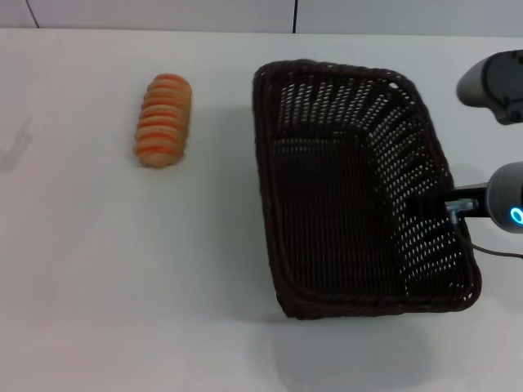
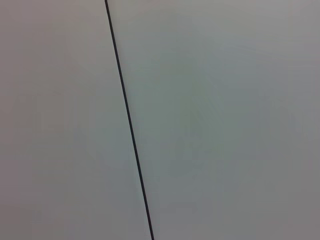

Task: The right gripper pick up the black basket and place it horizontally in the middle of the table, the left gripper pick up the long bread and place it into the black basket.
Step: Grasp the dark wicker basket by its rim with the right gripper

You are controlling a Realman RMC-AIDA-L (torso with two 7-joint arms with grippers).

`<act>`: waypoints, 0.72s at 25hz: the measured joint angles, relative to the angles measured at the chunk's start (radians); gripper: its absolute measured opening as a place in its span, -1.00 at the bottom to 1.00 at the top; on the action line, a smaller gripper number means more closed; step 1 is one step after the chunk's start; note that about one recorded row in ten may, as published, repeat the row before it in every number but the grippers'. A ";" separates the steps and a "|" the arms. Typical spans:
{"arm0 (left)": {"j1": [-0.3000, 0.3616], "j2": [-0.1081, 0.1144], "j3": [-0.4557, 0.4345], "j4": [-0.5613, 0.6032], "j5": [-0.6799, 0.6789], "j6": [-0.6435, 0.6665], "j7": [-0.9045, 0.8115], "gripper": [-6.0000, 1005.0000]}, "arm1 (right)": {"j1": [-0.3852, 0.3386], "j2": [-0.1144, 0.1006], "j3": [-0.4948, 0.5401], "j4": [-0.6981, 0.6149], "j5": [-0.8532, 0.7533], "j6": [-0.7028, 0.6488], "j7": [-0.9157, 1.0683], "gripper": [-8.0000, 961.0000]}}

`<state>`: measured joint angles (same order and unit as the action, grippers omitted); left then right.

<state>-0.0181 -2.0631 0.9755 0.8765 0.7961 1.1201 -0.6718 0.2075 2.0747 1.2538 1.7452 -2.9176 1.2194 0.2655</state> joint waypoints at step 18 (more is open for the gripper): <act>0.016 -0.003 0.000 0.015 -0.006 0.024 -0.029 0.47 | -0.098 0.000 0.028 0.177 0.033 -0.083 -0.597 -0.57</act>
<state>-0.0024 -2.0661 0.9756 0.8910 0.7905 1.1445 -0.7010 0.1099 2.0746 1.2819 1.9223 -2.8846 1.1368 -0.3315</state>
